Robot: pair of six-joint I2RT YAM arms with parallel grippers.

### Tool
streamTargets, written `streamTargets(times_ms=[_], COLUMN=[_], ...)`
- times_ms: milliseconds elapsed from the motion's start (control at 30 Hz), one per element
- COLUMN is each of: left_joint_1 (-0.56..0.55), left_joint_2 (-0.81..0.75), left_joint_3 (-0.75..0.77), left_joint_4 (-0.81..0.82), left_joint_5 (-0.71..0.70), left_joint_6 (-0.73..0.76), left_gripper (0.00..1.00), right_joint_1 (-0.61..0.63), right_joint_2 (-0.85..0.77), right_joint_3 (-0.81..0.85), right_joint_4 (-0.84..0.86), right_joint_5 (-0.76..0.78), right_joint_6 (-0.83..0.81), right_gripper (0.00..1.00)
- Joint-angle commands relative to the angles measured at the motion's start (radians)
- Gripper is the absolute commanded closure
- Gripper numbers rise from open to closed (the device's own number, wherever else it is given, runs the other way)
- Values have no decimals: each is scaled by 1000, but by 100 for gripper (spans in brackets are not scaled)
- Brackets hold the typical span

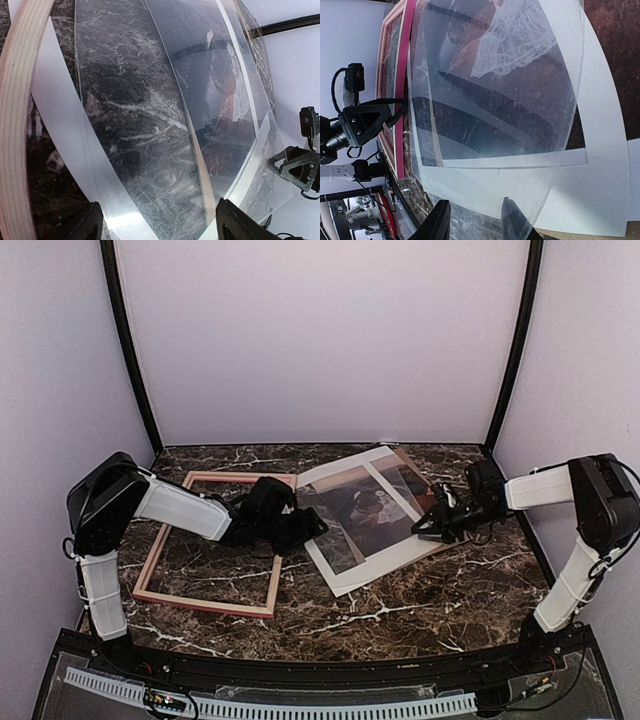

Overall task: Put the photo into the frame
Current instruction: Pick up the glass panel from the mat board.

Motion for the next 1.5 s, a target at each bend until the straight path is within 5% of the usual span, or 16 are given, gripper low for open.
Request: streamTargets(times_ms=[0,567,933,1133,1300,1467], left_joint_1=[-10,-11,-11,-6,27,122], left_joint_2=[22,18,14,-35,-149,-292], left_joint_3=[-1,-3,-6,15,39,70], left_joint_4=[-66,-72,-66,-90,-127,-350], left_joint_5=[18,11,13,24,93,76], left_joint_6=[22,44,48,103,214,383], left_gripper=[19,19,19,17,16,15], right_joint_1=[17,19,19,4,-7,-9], right_joint_2=[4,178,255,190,70,-65], right_joint_3=[59,276,389,394,371,334], right_joint_4=[-17,-81,-78,-110,-107,-47], right_joint_5=[2,62,39,21,-53,-119], right_joint_6=[-39,-70,-54,-65,-39,54], right_gripper=[63,60,78,99,100,100])
